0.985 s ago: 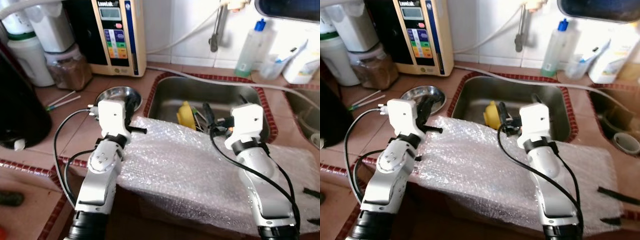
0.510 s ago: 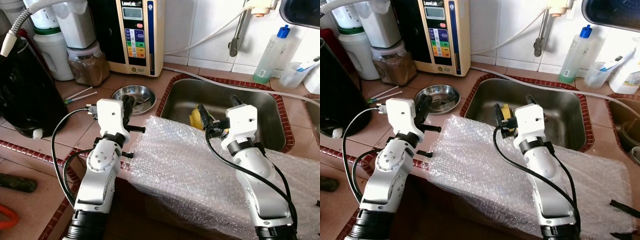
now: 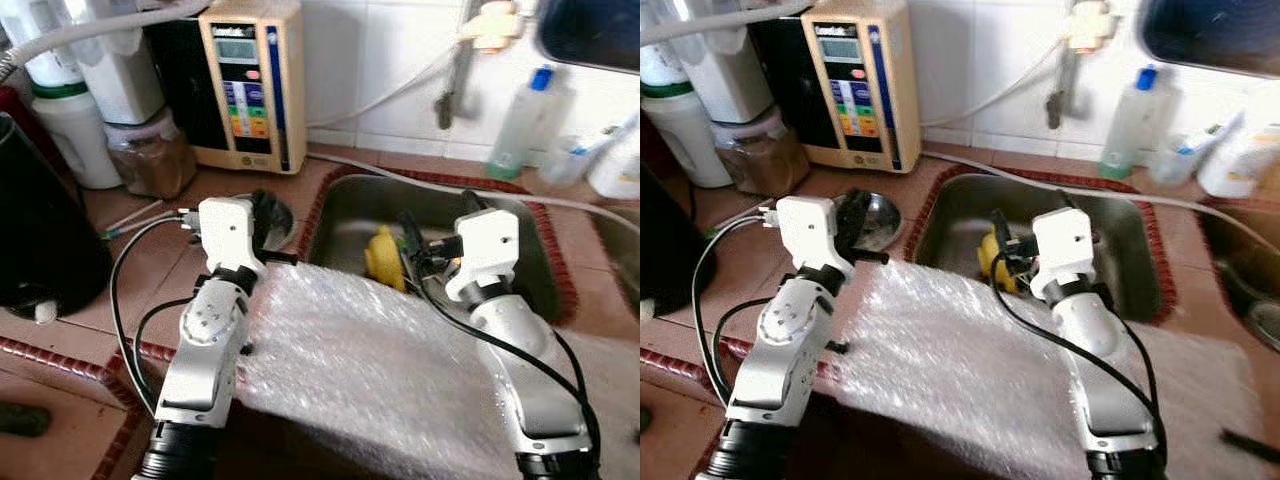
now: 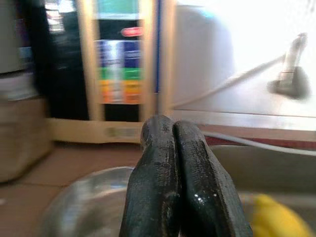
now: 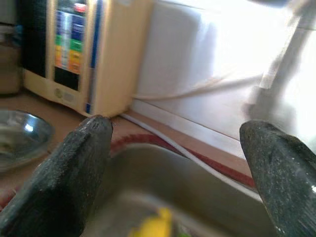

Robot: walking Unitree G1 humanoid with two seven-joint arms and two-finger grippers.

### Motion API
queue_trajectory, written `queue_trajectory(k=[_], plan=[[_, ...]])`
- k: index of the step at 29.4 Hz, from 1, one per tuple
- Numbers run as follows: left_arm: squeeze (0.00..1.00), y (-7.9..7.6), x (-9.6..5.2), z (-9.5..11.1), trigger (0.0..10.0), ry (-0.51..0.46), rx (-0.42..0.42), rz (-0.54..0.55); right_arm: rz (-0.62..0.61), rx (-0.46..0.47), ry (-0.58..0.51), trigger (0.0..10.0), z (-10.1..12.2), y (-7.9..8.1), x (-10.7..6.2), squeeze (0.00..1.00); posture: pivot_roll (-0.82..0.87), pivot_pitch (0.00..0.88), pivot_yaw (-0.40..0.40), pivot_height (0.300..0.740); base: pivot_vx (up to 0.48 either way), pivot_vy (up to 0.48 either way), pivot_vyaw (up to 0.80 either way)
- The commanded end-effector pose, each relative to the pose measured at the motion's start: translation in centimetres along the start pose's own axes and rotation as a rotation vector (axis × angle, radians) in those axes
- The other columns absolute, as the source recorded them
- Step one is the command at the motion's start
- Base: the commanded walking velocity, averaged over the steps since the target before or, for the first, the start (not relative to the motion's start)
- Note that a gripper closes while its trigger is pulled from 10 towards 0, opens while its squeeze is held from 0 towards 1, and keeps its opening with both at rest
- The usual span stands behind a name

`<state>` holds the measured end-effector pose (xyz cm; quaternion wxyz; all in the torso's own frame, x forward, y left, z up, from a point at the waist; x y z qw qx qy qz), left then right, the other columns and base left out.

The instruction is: Kitchen organization

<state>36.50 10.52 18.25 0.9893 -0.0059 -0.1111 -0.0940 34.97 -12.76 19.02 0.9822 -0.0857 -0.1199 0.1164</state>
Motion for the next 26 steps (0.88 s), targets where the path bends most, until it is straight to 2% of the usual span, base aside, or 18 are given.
queue_trajectory(k=[1,19,26], plan=[[0.0,-0.03,0.15,-0.02,10.0,0.003,-0.008,0.0,0.006,0.006,0.024,10.0,-0.61,0.12,-0.24,0.0,-0.01,0.0,0.045,0.74,0.428,0.0,0.0],[0.0,-0.31,0.0,-0.33,10.0,0.014,-0.024,-0.004,0.014,0.008,0.037,10.0,-1.05,0.15,-0.1,0.0,-0.01,0.0,0.045,0.74,0.024,0.0,0.0],[0.0,0.02,0.12,-0.72,10.0,0.04,-0.039,0.021,0.014,0.007,0.036,10.0,-1.05,0.13,0.06,0.0,-0.01,0.0,0.046,0.74,0.0,0.0,0.0]])
Point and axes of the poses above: a point about 5 cm out from each wrist's last joint towards the gripper, its own x axis pointing out of the wrist towards the gripper, its own z axis along the axis of the wrist's last joint, y = z × x, the point moved 6 cm from there along x, pointing out of the wrist towards the gripper, and after that the axes turned 2 degrees about x, right-handed, at the moved point
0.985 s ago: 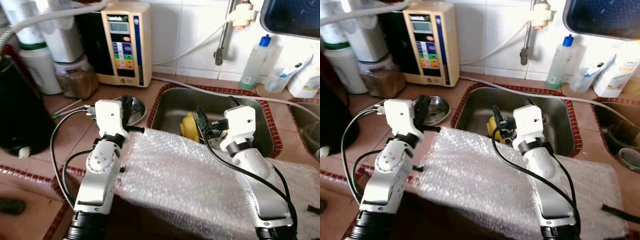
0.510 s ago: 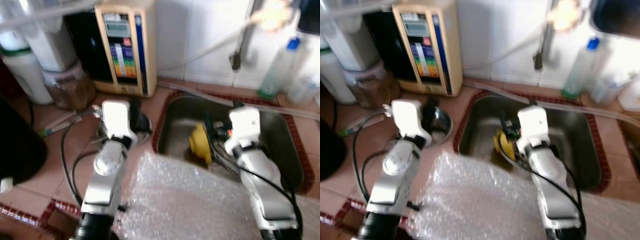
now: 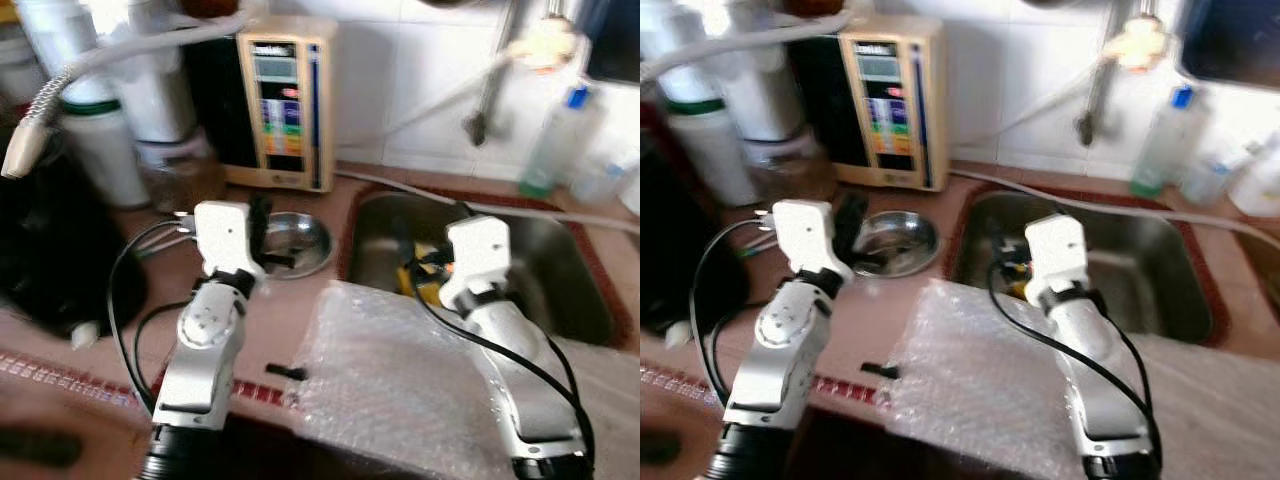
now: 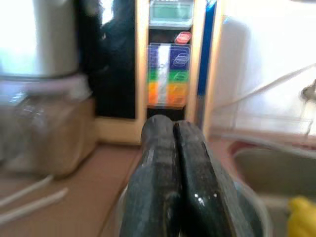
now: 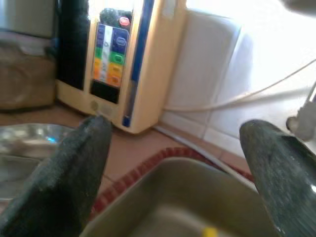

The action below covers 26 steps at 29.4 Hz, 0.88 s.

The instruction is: Kitchen organization

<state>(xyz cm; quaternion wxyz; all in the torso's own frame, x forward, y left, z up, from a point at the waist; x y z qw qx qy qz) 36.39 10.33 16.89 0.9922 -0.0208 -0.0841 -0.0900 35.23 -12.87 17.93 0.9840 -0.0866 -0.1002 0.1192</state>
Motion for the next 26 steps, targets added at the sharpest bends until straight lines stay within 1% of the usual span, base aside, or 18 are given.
queue_trajectory(k=[1,3,7,9,15,18,26], plan=[[0.0,0.28,0.54,0.68,10.0,-0.012,-0.003,0.012,0.005,0.003,-0.003,10.0,0.09,0.04,0.09,0.0,-0.01,0.0,0.046,0.74,0.0,0.0,0.0],[0.0,0.28,0.58,0.71,10.0,-0.012,0.0,0.011,0.004,0.003,-0.002,10.0,0.09,0.01,0.1,0.0,-0.01,0.0,0.045,0.74,0.0,0.0,0.0],[0.0,0.25,0.56,0.56,10.0,-0.004,-0.025,0.015,-0.001,0.003,0.0,10.0,0.07,-0.16,0.03,0.0,-0.01,0.0,0.044,0.74,0.0,-0.122,0.0],[0.0,0.3,0.47,0.47,10.0,-0.003,-0.007,0.017,-0.001,0.002,0.006,10.0,-0.08,-0.2,0.01,0.0,-0.01,0.0,0.043,0.74,0.0,0.0,0.0],[0.0,0.31,0.43,0.18,10.0,0.009,-0.022,0.02,0.002,0.002,0.01,10.0,-0.21,-0.12,0.02,0.0,-0.01,0.0,0.04,0.74,0.0,0.0,0.0],[0.0,0.32,0.48,0.01,10.0,0.015,-0.038,0.023,0.004,0.0,0.011,10.0,-0.2,-0.12,0.11,0.0,-0.01,0.0,0.04,0.74,0.0,-0.415,0.0],[0.0,0.3,0.56,-0.06,10.0,0.021,-0.042,0.024,0.001,0.003,0.018,10.0,-0.36,-0.15,-0.03,0.0,-0.02,0.0,0.042,0.74,0.0,-0.48,0.0]])
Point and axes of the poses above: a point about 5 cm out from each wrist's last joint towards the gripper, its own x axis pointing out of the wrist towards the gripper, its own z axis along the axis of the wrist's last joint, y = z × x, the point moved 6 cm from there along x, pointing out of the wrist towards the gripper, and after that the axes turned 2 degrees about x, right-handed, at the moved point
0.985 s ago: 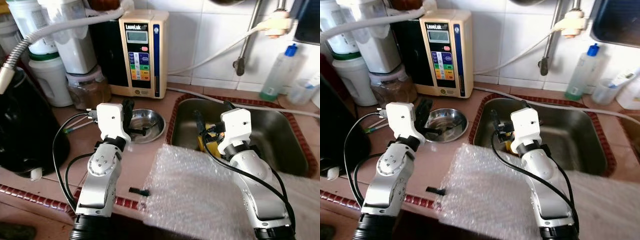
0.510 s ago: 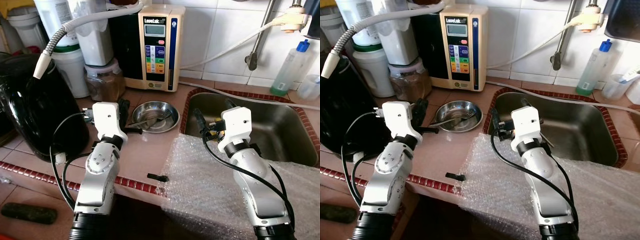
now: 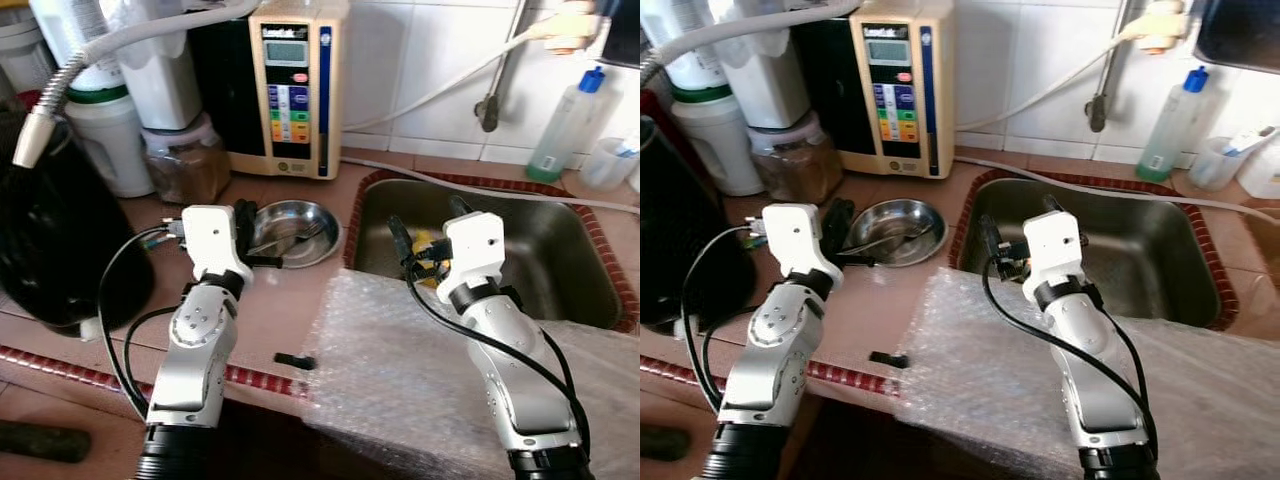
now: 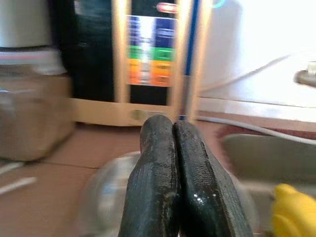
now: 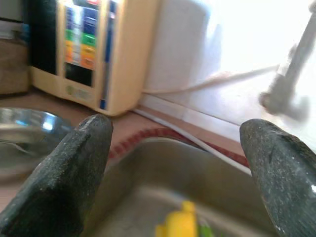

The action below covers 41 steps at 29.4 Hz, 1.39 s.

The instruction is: Kitchen organization

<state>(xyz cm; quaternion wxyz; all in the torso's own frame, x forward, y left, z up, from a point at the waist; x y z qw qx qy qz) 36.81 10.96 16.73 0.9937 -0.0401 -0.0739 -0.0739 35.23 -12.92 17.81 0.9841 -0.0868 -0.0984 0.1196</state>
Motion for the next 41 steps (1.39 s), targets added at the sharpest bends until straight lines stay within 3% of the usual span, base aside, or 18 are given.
queue_trajectory(k=[1,5,9,17,27,34,35,41], plan=[[0.0,-0.4,0.3,0.1,10.0,0.006,-0.005,-0.011,0.0,0.004,0.015,10.0,-0.3,-0.1,0.0,0.0,-0.02,0.0,0.042,0.74,0.0,-0.48,0.0],[0.0,-0.4,0.3,0.1,10.0,0.006,-0.003,-0.013,0.002,0.004,0.017,10.0,-0.3,-0.1,0.0,0.0,-0.02,0.0,0.042,0.74,0.0,-0.436,0.0],[0.0,-0.4,0.3,0.3,10.0,-0.007,-0.026,-0.006,0.005,0.005,0.02,10.0,-0.3,0.0,-0.1,0.0,-0.02,0.0,0.041,0.74,0.0,0.0,0.0],[0.0,0.0,0.3,0.1,10.0,0.003,0.004,0.018,0.014,0.01,0.026,10.0,-0.4,0.2,-0.1,0.0,-0.02,0.0,0.04,0.74,0.0,0.0,0.0],[0.0,1.7,1.3,-0.4,10.0,0.02,0.029,0.081,0.036,0.004,0.02,10.0,-0.3,0.6,-0.1,0.0,-0.02,0.0,0.037,0.74,0.0,0.0,0.39],[0.0,4.4,2.8,-1.8,10.0,0.105,0.052,0.166,0.049,0.008,0.02,10.0,-0.1,0.9,-0.1,0.0,-0.03,0.0,0.038,0.74,0.0,0.0,0.0],[0.0,5.3,3.1,-2.2,10.0,0.122,-0.009,0.212,0.08,0.018,0.03,10.0,-0.2,1.4,-0.2,0.0,-0.04,0.0,0.039,0.74,0.0,0.0,0.0],[0.0,6.8,3.4,-3.7,10.0,0.186,-0.114,0.279,0.232,0.019,0.064,10.0,-0.4,3.7,-0.9,0.0,-0.06,0.0,0.044,0.74,0.0,0.0,0.0]])
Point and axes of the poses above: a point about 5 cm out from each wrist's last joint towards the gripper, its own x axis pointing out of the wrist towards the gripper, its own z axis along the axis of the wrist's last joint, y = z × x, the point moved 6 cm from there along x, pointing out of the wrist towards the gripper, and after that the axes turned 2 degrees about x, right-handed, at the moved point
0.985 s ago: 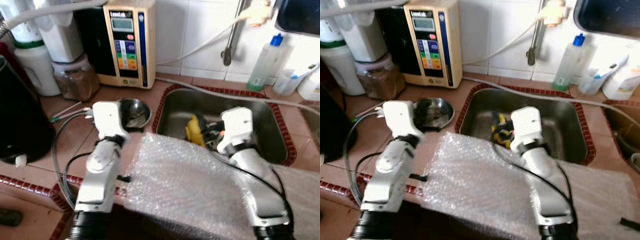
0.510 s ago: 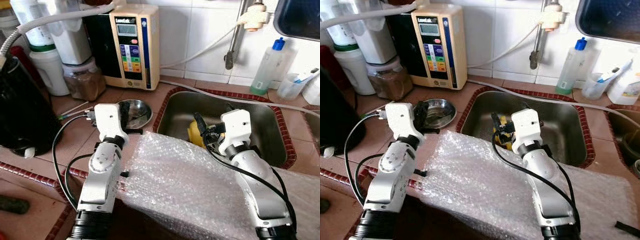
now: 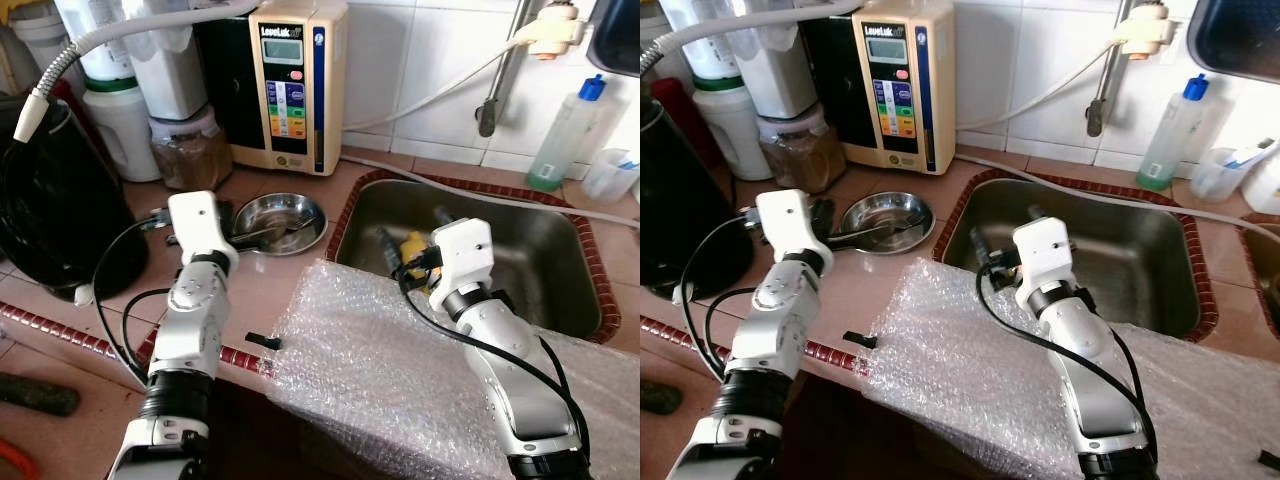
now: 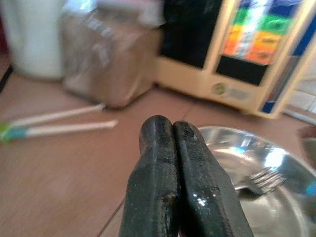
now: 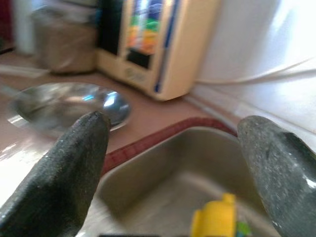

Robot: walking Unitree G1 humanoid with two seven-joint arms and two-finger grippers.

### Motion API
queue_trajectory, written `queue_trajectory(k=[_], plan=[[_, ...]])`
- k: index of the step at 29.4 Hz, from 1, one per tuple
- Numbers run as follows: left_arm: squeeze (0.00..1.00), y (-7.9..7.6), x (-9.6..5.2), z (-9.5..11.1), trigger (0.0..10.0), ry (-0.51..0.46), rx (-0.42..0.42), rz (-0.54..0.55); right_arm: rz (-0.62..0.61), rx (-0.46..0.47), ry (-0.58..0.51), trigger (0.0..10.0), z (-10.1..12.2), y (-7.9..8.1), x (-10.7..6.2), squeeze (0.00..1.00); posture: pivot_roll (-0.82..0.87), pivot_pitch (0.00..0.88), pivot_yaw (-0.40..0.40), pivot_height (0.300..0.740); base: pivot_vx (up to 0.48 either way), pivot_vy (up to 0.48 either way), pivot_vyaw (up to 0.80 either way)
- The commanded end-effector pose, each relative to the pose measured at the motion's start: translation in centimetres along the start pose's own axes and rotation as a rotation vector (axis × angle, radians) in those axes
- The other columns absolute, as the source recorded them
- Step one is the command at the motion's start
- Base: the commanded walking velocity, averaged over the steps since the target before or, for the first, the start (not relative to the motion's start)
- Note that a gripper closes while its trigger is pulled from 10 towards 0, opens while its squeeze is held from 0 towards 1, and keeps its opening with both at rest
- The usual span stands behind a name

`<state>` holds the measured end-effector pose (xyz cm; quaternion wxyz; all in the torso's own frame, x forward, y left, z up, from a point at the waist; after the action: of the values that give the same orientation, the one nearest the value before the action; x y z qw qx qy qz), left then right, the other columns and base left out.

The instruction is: Kitchen organization

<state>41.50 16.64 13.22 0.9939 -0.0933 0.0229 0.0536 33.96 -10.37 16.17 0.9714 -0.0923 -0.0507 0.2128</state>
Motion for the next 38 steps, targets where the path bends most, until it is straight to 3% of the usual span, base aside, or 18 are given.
queue_trajectory(k=[1,10,15,16,25,32,38], plan=[[0.0,0.3,0.3,-0.1,10.0,0.014,-0.018,0.013,0.046,-0.003,-0.006,10.0,0.4,0.8,-0.1,0.0,-0.06,0.0,0.045,0.74,0.0,0.0,0.0],[0.0,1.1,1.0,-1.1,10.0,0.059,-0.106,0.054,0.142,-0.007,0.023,10.0,-0.1,2.9,-0.6,0.0,-0.06,0.0,0.043,0.74,0.0,0.0,0.0],[0.0,0.8,1.1,-1.7,10.0,0.086,-0.154,0.043,0.154,-0.006,0.028,10.0,-0.2,3.1,-0.7,0.0,-0.07,0.0,0.045,0.74,0.0,0.0,0.0],[1.0,0.9,1.1,-1.4,10.0,0.073,-0.154,0.048,0.152,-0.005,0.03,10.0,-0.3,3.1,-0.7,0.0,-0.07,0.0,0.045,0.74,0.0,0.0,0.0],[1.0,1.7,1.0,0.5,10.0,-0.043,-0.204,0.073,0.153,-0.003,0.036,10.0,-0.4,3.2,-0.7,0.0,-0.06,0.0,0.045,0.74,0.0,0.0,0.0],[1.0,-0.1,0.4,2.0,10.0,-0.127,-0.289,-0.026,0.155,-0.005,0.033,10.0,-0.4,3.3,-0.7,0.0,-0.06,0.0,0.047,0.74,0.0,0.0,0.0],[1.0,-0.9,-0.9,0.6,10.0,-0.098,-0.266,-0.068,0.195,-0.006,0.049,10.0,-0.7,3.8,-1.0,0.0,-0.05,0.0,0.046,0.74,0.0,0.0,0.0]])
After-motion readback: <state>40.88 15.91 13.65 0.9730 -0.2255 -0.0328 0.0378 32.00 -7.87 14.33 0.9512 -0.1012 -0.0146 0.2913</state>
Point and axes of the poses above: a point about 5 cm out from each wrist's last joint towards the gripper, its own x axis pointing out of the wrist towards the gripper, its own z axis along the axis of the wrist's last joint, y = z × x, the point moved 6 cm from there along x, pointing out of the wrist towards the gripper, and after that the axes turned 2 degrees about x, right-handed, at the moved point
